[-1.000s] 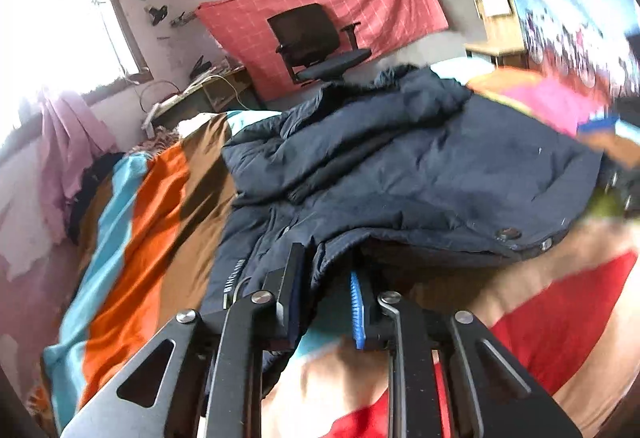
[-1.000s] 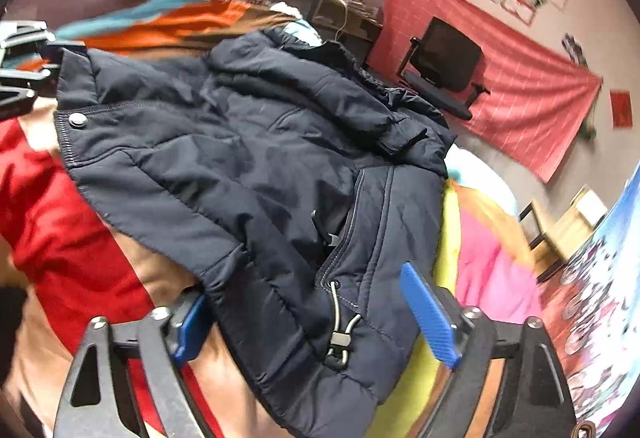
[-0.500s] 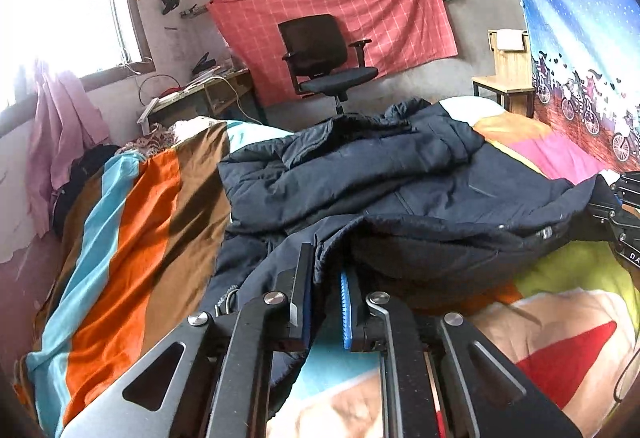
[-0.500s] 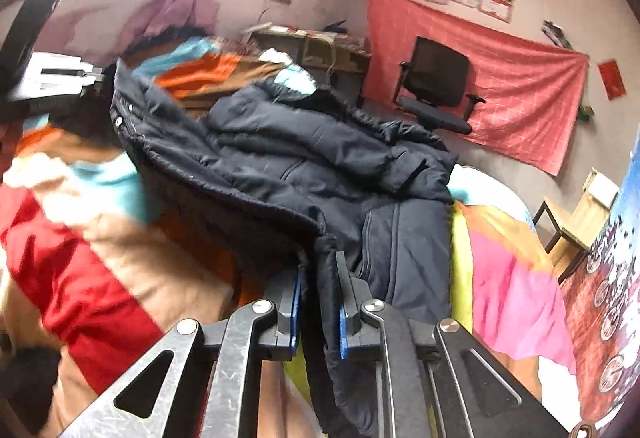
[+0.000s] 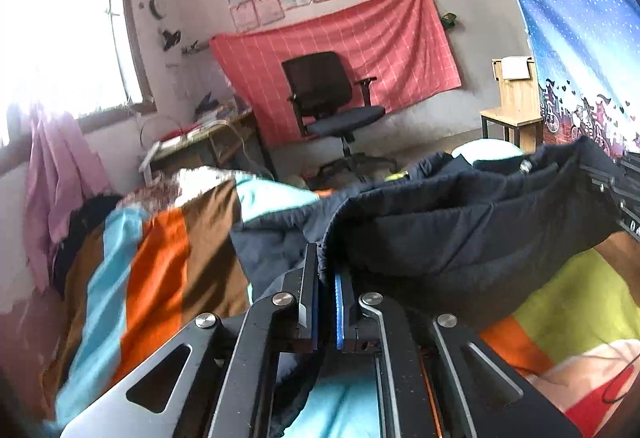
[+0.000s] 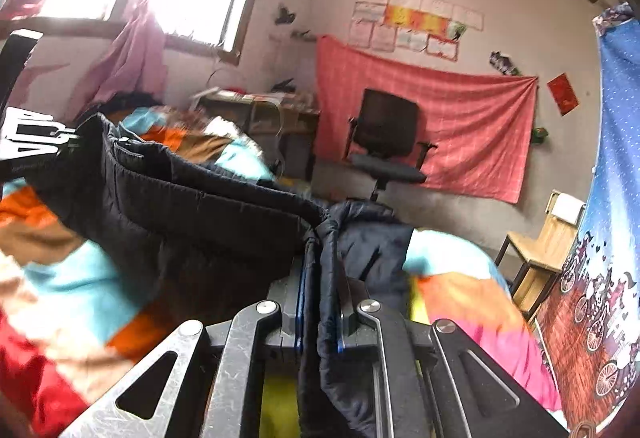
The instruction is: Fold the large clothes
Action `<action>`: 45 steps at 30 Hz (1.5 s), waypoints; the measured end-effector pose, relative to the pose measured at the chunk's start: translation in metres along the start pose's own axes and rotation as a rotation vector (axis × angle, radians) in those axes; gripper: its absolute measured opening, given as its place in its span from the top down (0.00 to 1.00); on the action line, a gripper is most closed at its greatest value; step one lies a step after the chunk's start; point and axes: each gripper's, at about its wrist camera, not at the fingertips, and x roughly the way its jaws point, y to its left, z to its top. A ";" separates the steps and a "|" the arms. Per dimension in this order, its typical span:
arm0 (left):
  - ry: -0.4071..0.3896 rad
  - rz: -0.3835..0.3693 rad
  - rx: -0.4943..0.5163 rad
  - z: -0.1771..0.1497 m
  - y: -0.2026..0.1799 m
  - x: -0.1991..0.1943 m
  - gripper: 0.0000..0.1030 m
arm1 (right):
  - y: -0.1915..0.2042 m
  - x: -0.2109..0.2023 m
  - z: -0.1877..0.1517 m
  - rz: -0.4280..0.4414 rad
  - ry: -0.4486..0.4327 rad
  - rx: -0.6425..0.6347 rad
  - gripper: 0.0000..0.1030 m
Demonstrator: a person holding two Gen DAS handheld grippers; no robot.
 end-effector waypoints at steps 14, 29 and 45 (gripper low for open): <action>0.008 0.113 0.012 0.039 0.044 0.108 0.95 | -0.004 0.107 0.072 -0.122 -0.032 -0.105 0.93; 0.032 0.196 -0.071 0.063 0.075 0.219 0.97 | -0.026 0.261 0.109 -0.108 0.122 -0.109 0.93; 0.136 0.172 -0.164 0.040 0.086 0.301 0.97 | -0.021 0.353 0.074 -0.115 0.255 -0.152 0.93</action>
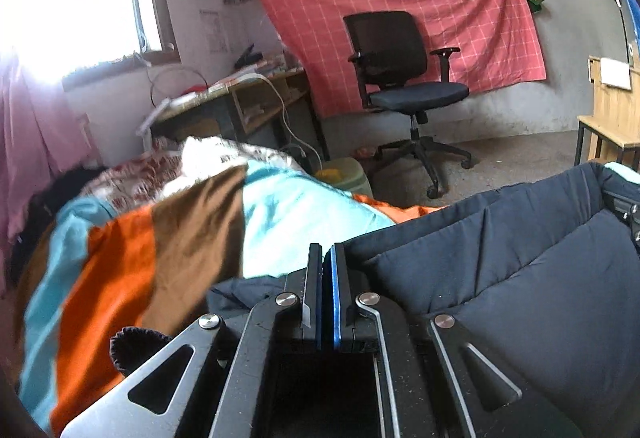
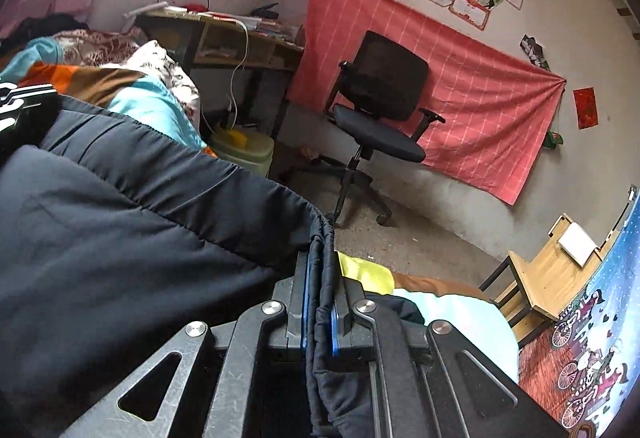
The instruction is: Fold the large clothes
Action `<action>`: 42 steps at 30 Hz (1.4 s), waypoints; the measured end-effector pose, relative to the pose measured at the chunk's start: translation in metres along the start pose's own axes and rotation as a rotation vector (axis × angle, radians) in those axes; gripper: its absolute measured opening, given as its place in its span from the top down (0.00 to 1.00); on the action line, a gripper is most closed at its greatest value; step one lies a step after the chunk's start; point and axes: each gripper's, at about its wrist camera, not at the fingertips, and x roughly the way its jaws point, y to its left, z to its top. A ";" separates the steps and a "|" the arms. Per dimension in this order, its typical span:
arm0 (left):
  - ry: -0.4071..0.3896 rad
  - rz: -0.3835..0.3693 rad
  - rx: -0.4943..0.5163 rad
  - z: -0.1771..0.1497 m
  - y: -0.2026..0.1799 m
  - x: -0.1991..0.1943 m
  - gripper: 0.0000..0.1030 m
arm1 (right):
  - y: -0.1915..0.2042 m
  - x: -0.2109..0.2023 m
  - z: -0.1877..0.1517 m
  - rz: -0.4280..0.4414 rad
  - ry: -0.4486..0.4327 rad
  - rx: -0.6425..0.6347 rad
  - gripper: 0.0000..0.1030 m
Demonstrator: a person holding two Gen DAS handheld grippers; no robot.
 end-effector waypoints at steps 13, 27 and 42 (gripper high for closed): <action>-0.066 -0.239 -0.242 0.006 0.028 -0.049 0.32 | -0.025 0.005 -0.003 0.101 -0.013 0.112 0.52; -0.103 -0.316 -0.257 -0.037 0.003 -0.113 0.10 | -0.050 -0.082 -0.038 0.222 -0.202 0.271 0.03; 0.009 -0.144 -0.281 -0.017 -0.008 -0.032 0.06 | -0.019 -0.011 -0.023 0.284 -0.049 0.252 0.03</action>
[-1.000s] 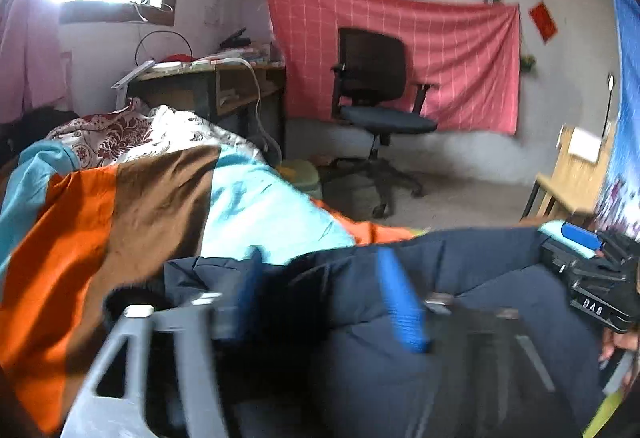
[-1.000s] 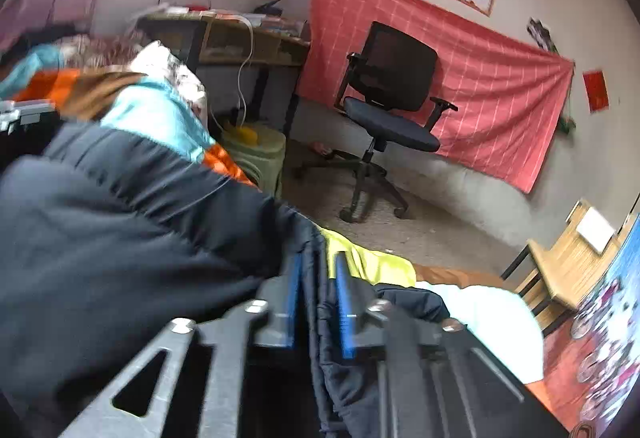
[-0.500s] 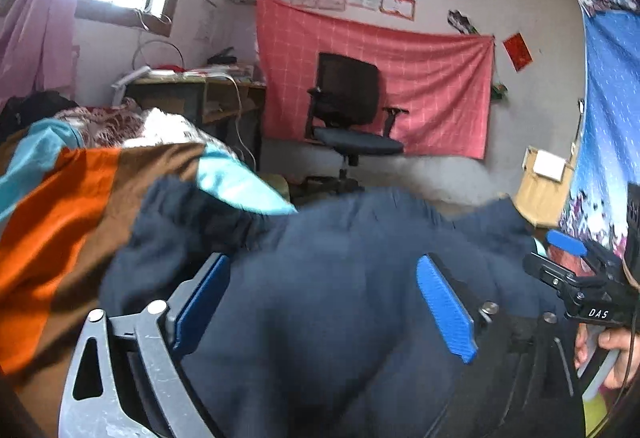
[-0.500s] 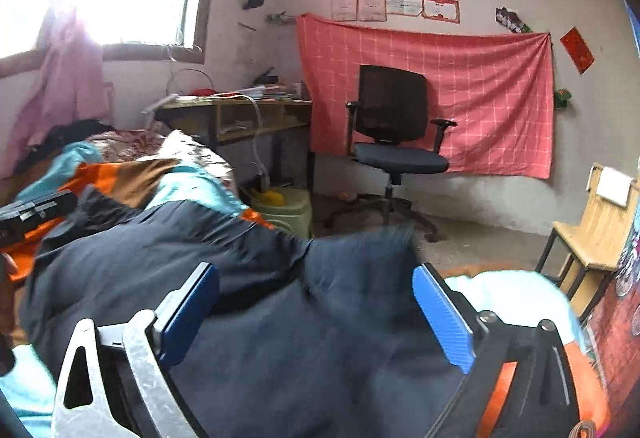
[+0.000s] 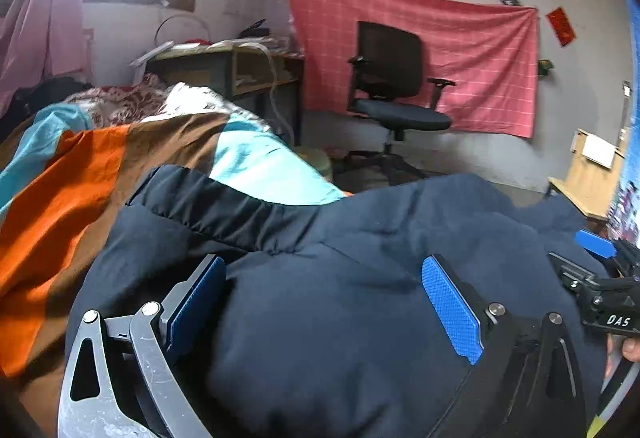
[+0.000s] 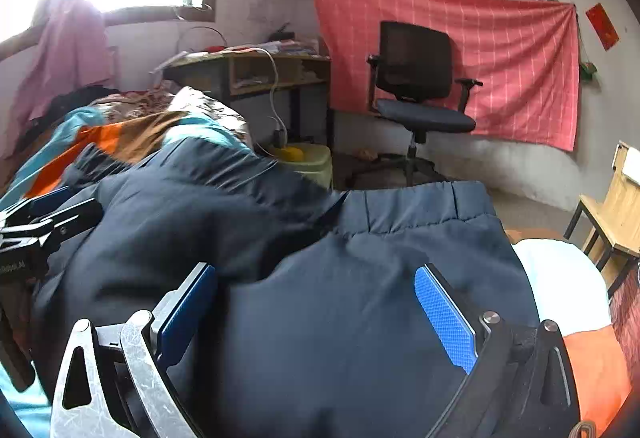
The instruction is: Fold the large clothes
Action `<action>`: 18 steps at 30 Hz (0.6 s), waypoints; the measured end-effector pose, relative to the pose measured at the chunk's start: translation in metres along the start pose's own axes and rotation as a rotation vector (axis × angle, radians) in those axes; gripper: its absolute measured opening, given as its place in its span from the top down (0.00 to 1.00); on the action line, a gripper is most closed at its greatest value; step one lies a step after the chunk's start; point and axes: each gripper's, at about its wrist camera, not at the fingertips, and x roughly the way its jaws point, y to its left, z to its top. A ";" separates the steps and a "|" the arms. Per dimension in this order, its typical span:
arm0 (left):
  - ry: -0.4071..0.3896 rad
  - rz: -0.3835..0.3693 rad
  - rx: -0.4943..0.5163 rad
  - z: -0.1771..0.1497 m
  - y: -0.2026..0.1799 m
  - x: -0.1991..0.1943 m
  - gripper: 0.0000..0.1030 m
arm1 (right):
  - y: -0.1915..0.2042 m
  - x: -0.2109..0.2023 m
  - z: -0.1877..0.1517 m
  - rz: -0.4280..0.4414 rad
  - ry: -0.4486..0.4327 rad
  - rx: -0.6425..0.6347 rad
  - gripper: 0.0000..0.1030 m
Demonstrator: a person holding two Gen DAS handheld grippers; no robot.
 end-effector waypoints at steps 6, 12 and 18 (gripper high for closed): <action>0.082 -0.029 -0.117 0.006 0.039 0.032 0.04 | -0.024 0.033 0.014 0.022 0.031 0.096 0.03; 0.139 -0.078 -0.128 0.012 0.048 0.055 0.02 | -0.051 0.068 0.011 0.091 0.112 0.217 0.01; 0.153 -0.108 -0.149 0.016 0.054 0.074 0.01 | -0.076 0.097 0.010 0.175 0.195 0.327 0.00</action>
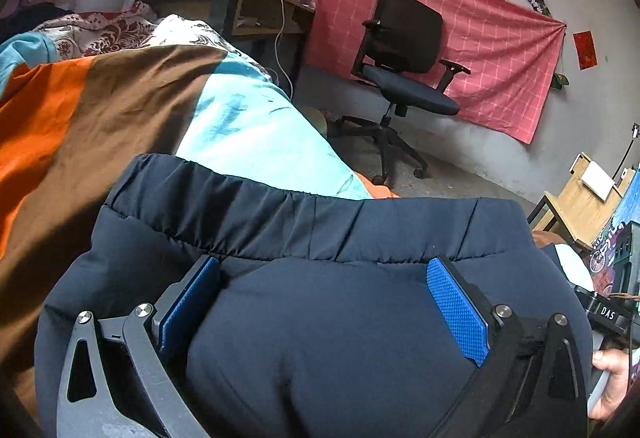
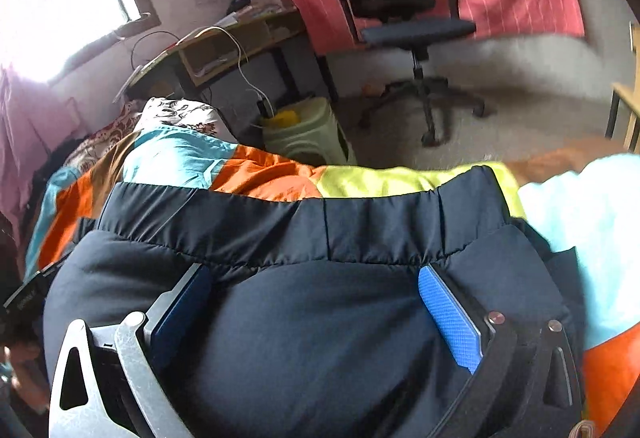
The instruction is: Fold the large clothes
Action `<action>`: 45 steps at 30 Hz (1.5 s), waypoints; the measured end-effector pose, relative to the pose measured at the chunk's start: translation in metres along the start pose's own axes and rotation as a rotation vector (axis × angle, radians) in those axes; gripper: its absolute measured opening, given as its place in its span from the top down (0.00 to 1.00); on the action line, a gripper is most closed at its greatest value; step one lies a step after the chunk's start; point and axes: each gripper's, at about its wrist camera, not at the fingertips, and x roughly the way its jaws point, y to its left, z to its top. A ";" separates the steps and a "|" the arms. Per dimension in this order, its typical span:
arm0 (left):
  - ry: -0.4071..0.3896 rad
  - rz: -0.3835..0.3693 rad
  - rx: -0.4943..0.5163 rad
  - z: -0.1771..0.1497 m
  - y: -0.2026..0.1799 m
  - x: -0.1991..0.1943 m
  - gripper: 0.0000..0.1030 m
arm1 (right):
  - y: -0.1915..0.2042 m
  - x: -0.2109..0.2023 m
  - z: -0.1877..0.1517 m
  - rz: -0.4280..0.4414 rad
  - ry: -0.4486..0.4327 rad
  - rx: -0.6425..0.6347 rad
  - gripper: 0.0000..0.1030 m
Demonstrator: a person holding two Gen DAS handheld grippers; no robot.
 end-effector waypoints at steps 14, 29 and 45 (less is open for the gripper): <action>-0.052 -0.024 0.002 -0.007 -0.002 -0.006 0.01 | -0.019 -0.003 -0.008 0.087 -0.058 0.069 0.00; -0.119 -0.027 0.001 -0.016 -0.004 -0.015 0.01 | -0.021 -0.016 -0.015 0.115 -0.112 0.070 0.00; -0.215 0.092 -0.116 -0.020 0.047 -0.081 0.02 | -0.055 -0.087 -0.024 -0.202 -0.331 0.201 0.00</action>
